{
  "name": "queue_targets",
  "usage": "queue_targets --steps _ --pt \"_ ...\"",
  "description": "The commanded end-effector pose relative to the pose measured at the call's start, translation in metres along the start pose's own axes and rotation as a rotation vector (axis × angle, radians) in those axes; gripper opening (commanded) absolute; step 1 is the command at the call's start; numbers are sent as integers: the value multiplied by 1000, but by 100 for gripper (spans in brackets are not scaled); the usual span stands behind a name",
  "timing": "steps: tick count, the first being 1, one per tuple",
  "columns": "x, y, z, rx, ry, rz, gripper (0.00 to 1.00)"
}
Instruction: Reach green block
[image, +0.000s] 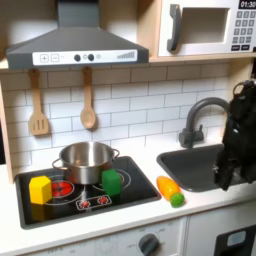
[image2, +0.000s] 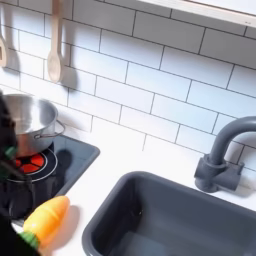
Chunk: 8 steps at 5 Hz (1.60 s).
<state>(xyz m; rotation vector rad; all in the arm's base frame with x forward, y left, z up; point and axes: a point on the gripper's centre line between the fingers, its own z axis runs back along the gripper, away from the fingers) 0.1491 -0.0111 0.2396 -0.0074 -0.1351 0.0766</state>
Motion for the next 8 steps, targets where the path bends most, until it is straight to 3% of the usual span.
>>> queue_targets --steps 1,4,5,6,8 --pt "23 14 -2 18 -16 14 100" --pt "59 30 -7 43 -27 26 100" --pt "75 39 -8 37 -46 43 100" --pt "90 49 -12 67 -52 37 100" --pt "117 63 -20 62 -56 41 100"
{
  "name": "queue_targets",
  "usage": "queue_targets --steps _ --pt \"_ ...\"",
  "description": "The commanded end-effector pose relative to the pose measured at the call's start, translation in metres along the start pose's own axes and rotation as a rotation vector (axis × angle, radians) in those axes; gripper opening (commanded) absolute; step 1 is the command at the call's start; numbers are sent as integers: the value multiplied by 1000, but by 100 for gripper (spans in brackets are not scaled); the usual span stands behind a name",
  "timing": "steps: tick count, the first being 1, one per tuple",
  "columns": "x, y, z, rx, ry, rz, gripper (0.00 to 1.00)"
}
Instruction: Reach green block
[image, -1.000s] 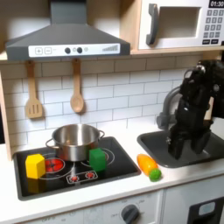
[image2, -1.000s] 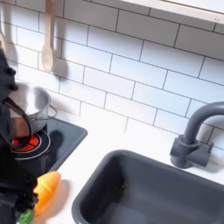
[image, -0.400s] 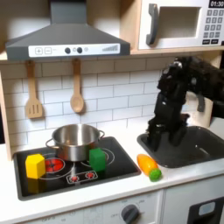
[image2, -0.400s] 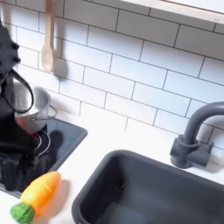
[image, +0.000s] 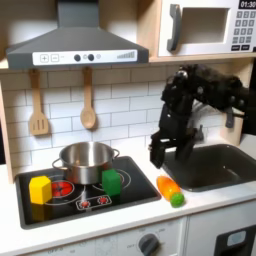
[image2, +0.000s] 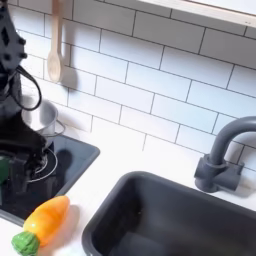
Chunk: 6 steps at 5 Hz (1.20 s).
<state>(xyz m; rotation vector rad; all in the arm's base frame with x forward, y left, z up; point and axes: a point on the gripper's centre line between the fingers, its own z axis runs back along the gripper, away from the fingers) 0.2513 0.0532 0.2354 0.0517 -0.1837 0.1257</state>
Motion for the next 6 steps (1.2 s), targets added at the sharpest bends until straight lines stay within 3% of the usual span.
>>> queue_targets --steps 1,6 --pt "24 14 -8 7 -4 -8 100" --pt "65 40 -29 24 -9 23 100"
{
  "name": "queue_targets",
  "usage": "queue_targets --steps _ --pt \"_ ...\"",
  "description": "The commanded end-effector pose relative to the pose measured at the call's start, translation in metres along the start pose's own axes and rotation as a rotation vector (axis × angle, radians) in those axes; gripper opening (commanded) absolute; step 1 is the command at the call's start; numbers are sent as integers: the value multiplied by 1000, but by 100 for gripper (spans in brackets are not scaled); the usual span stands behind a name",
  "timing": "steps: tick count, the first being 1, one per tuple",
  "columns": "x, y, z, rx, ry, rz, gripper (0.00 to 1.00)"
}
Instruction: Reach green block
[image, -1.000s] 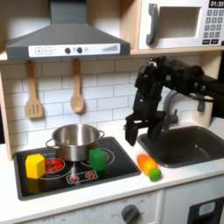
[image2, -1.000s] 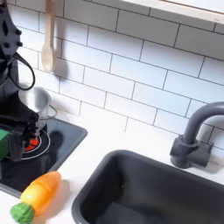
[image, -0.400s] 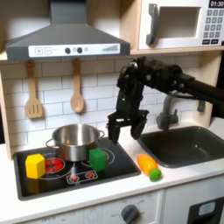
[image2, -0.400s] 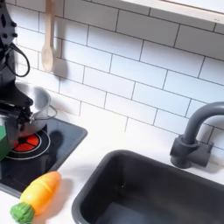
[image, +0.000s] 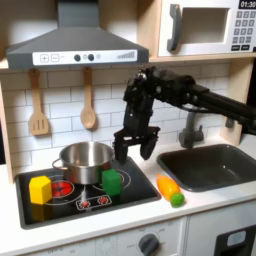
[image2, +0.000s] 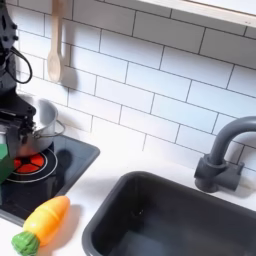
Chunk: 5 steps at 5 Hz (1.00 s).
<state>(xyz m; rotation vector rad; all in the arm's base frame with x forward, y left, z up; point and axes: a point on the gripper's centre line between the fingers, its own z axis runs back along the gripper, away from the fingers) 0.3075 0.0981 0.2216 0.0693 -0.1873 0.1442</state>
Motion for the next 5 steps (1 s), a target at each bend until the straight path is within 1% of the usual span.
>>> queue_targets --steps 1,2,3,4,5 --pt "14 7 -4 8 -9 14 100" --pt "17 8 -9 12 -2 11 100" --pt "16 15 -11 15 0 27 100" --pt "17 17 -14 16 0 29 100" --pt "18 21 -21 31 7 48 100"
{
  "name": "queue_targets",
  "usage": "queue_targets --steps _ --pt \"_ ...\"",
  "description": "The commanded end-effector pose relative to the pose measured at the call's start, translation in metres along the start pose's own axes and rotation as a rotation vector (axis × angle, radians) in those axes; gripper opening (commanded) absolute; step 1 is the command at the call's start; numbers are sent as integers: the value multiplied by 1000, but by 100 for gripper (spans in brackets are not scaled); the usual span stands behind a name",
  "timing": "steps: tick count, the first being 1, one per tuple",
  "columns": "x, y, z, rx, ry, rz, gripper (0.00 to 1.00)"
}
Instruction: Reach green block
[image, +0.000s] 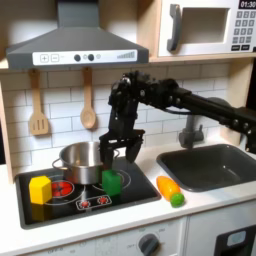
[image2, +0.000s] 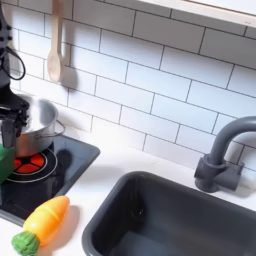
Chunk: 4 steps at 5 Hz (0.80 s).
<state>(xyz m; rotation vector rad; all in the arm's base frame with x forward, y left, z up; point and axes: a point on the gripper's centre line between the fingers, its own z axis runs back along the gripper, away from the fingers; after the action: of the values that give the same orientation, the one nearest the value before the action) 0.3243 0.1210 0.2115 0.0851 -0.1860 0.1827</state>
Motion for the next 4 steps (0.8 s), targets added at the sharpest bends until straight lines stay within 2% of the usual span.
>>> queue_targets --steps 1,2,3,4 --pt "5 1 -7 10 0 19 100" --pt "7 -4 -17 0 21 2 100" --pt "8 -2 -25 8 47 24 100" --pt "13 1 -30 1 53 32 100"
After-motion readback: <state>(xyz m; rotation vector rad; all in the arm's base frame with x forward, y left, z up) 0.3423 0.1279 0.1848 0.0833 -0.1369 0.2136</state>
